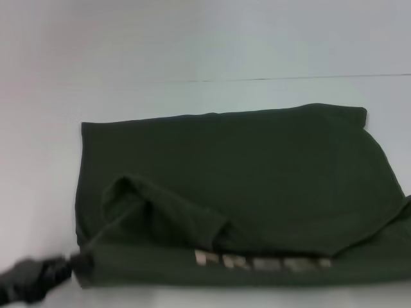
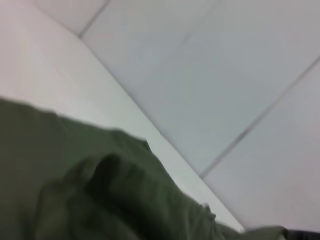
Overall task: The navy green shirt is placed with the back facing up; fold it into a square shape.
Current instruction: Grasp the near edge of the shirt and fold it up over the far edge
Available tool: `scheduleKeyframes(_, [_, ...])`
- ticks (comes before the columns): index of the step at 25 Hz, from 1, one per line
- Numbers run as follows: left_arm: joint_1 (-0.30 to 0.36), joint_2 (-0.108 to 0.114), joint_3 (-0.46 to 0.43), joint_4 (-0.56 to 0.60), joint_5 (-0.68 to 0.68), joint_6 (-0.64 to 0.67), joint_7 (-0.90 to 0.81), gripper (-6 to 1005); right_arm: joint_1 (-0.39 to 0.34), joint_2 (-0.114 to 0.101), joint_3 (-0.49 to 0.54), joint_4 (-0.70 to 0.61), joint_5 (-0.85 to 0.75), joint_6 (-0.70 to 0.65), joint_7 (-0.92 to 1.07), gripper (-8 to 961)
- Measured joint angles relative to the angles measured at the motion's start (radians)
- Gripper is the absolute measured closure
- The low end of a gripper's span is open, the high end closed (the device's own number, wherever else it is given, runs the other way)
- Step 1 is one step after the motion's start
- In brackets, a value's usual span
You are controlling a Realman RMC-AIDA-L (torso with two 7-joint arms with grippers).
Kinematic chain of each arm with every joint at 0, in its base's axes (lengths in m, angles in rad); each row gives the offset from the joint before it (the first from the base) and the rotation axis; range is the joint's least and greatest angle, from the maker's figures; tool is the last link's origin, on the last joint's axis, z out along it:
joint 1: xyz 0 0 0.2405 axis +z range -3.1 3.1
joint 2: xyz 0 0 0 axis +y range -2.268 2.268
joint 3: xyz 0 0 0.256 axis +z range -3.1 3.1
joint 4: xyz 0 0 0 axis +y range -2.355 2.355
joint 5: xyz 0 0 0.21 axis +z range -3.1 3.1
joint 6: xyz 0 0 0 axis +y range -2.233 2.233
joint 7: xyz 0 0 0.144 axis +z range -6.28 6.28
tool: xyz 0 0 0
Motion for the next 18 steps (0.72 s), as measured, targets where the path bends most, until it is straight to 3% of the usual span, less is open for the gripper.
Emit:
scheduleKeyframes(5, [-0.115,0.001,-0.058,-0.003,0.000,-0.086,-0.041,956,0.107,-0.017,0.082,0.011,0.002,0.021,0.025,926])
scheduleKeyframes(8, [-0.191,0.000,-0.066,-0.003,-0.004,-0.177,-0.074,955,0.210,-0.024,0.102,0.014,0.005,0.114,0.055,927])
scheduleKeyframes(9, [-0.216,0.000,-0.069,-0.003,-0.004,-0.208,-0.084,954,0.210,-0.024,0.102,0.014,0.005,0.114,0.055,927])
scheduleKeyframes(18, [-0.391,-0.011,-0.081,-0.033,-0.009,-0.511,-0.113,951,0.406,-0.026,0.066,0.135,0.013,0.492,0.058,927])
